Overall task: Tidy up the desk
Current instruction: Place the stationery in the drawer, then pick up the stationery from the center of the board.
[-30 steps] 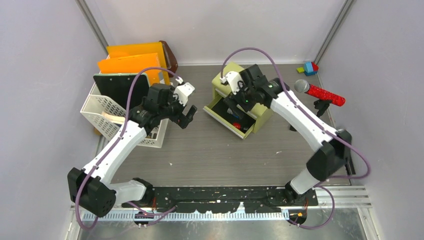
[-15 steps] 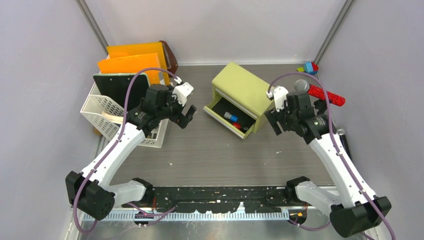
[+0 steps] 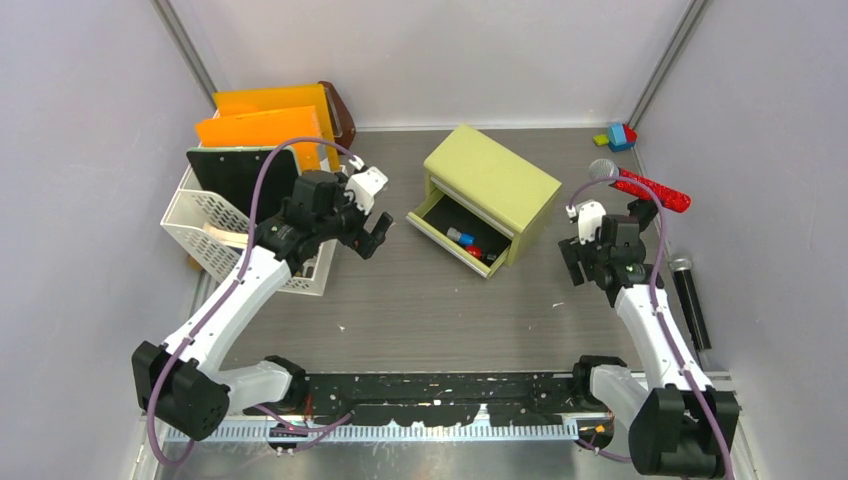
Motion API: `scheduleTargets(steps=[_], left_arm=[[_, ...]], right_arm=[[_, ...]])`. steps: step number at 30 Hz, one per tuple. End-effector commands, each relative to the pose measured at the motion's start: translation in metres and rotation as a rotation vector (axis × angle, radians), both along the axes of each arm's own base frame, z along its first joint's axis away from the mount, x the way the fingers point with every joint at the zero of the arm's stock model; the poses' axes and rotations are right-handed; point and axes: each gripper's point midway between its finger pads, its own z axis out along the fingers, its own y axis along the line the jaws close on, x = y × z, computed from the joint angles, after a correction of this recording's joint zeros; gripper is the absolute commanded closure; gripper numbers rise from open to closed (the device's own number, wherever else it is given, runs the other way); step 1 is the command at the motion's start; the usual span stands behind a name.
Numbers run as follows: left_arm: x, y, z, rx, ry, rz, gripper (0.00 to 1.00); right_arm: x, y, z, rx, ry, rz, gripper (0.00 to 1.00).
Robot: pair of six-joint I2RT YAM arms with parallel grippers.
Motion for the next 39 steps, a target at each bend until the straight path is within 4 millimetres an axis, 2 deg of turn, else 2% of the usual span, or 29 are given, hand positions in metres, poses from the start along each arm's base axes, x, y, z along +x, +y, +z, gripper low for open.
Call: scheduleTargets(steps=[1, 6, 9, 13, 20, 27, 34, 39], left_arm=[[0.005, -0.001, 0.010, -0.009, -0.058, -0.008, 0.00], [0.006, -0.002, 0.007, -0.007, -0.050, -0.008, 0.00], [0.006, -0.002, 0.006, -0.007, -0.046, -0.007, 0.00], [0.006, -0.002, 0.006, -0.007, -0.045, -0.007, 0.00], [0.006, -0.002, 0.005, -0.005, -0.043, -0.006, 0.00], [0.007, -0.002, 0.003, -0.001, -0.040, -0.007, 0.00], [0.007, -0.002, 0.004, -0.004, -0.038, -0.008, 0.00], [0.006, -0.002, 0.004, -0.002, -0.041, -0.008, 0.00]], right_arm=[[0.039, -0.009, 0.010, 0.012, -0.182, 0.027, 0.18], [0.054, -0.024, -0.005, 0.048, -0.218, -0.026, 0.18], [0.068, -0.032, -0.004, 0.083, -0.269, -0.060, 0.18], [0.080, -0.038, -0.012, 0.138, -0.282, -0.104, 0.18], [0.090, -0.035, -0.033, 0.201, -0.257, -0.123, 0.20], [0.090, -0.036, -0.047, 0.205, -0.225, -0.136, 0.24], [0.086, -0.034, -0.063, 0.204, -0.163, -0.114, 0.35], [0.081, -0.028, -0.069, 0.211, -0.127, -0.078, 0.49]])
